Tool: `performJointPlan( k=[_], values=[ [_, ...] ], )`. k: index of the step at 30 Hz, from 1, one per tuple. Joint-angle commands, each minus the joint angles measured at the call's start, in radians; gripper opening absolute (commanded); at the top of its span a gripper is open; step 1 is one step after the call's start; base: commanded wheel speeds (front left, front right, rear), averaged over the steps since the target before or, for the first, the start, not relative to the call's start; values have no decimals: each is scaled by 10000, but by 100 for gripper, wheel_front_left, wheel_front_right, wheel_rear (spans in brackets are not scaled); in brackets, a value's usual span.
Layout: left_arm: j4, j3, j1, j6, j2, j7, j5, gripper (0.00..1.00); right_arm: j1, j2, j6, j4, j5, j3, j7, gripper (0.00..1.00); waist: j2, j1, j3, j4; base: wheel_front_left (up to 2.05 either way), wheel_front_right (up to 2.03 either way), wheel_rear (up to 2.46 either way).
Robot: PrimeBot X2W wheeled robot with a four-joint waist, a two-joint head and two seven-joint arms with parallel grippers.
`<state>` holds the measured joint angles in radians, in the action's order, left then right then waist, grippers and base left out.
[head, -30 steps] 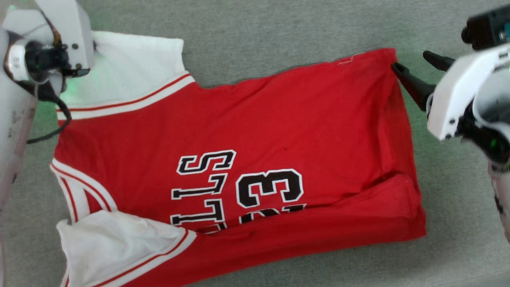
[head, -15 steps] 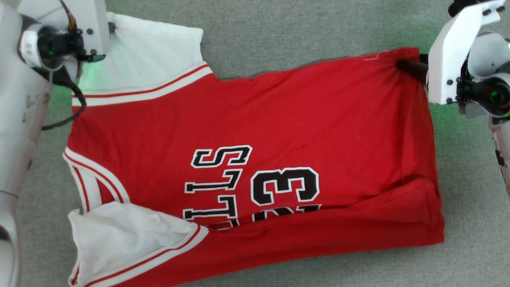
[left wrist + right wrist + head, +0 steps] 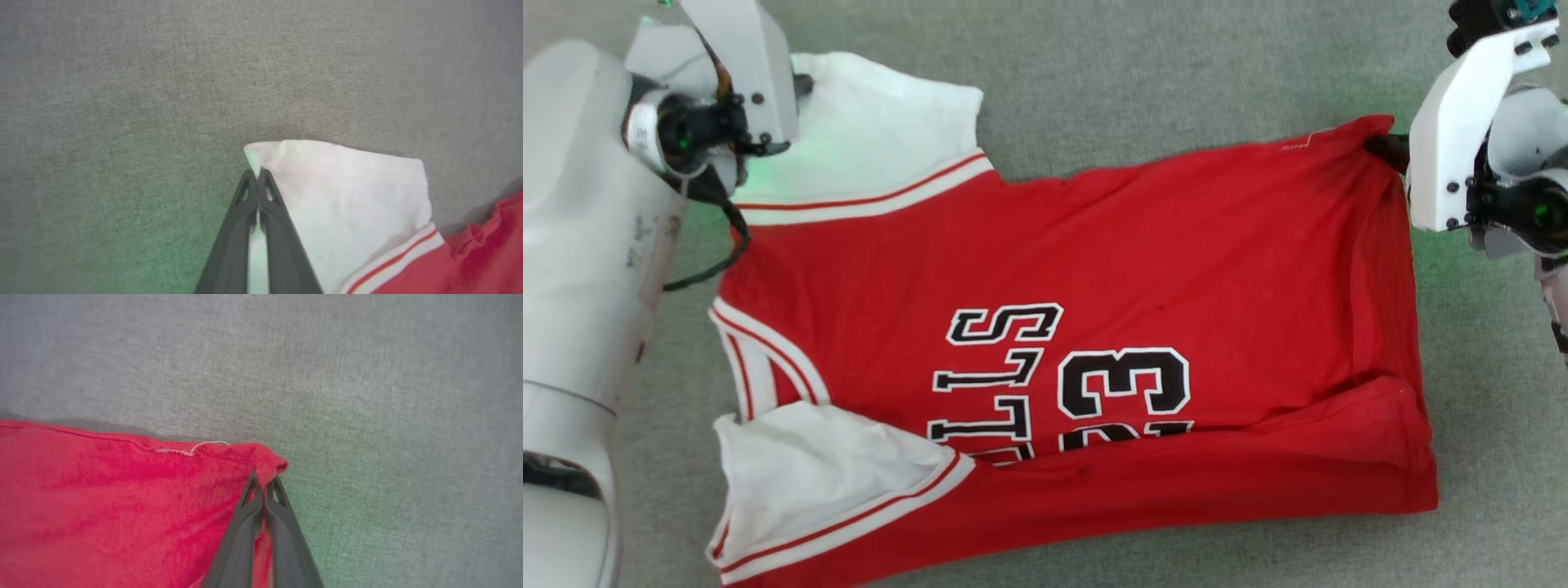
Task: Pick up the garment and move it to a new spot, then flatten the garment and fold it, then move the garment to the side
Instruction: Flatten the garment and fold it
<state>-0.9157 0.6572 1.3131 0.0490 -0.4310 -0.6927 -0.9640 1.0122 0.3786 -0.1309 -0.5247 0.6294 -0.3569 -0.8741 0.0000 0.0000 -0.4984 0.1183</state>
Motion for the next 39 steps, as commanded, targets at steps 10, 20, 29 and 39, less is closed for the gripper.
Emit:
performJointPlan(
  k=[10, 20, 29, 39],
  values=[
    [209, -199, -468, 543, -104, 609, -413, 0, -1050, 1018, 4, 680, 641, -800, 1234, 0, 0, 0, 1545, -771, 0, 0, 0],
    [1676, 143, -1763, 440, -635, 375, -382, 0, -2477, 2092, 2, 1656, 1287, -1075, 1778, 0, 0, 0, 2649, -1326, 0, 0, 0],
    [5059, 349, -4147, -1156, -1701, -627, -651, 0, -4266, 2737, 4, 2710, 1771, -817, 1651, 0, 0, 0, 3409, -1708, 0, 0, 0],
    [8912, 308, -7123, -3410, -2972, -1542, -1432, 0, -6210, 2975, 4, 3743, 2128, -243, 1021, 0, 0, 0, 3829, -1807, 0, 0, 0]
  ],
)
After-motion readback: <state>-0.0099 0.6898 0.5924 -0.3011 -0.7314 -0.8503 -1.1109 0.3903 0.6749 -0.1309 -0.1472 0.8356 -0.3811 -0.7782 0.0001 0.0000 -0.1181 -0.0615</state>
